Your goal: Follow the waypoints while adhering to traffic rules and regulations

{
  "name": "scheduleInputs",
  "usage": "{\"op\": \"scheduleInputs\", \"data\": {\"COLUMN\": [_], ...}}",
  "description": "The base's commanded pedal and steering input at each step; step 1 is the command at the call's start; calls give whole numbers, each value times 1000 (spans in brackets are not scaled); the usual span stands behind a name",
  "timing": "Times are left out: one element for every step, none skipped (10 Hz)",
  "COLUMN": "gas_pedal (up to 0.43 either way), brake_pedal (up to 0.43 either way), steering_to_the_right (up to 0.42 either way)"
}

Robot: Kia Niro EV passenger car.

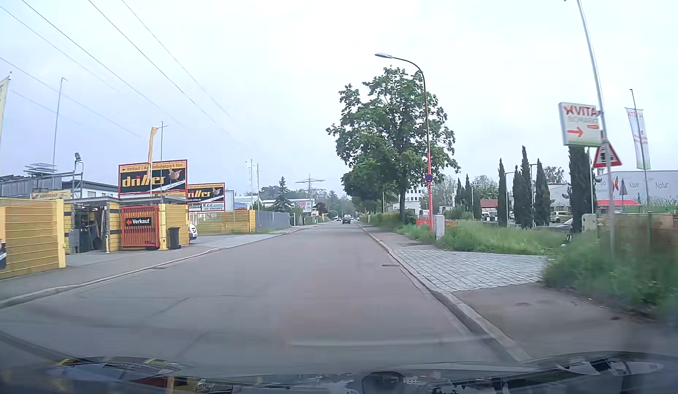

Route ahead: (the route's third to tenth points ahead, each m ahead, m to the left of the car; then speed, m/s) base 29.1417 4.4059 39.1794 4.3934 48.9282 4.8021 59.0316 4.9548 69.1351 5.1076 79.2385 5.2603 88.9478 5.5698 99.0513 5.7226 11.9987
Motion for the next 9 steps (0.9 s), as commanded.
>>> {"op": "scheduleInputs", "data": {"gas_pedal": [87, 87, 87, 87, 87, 87, 87, 87, 87], "brake_pedal": [0, 0, 0, 0, 0, 0, 0, 0, 0], "steering_to_the_right": [-2, -3, -2, -1, 0, -1, -2, -2, -3]}}
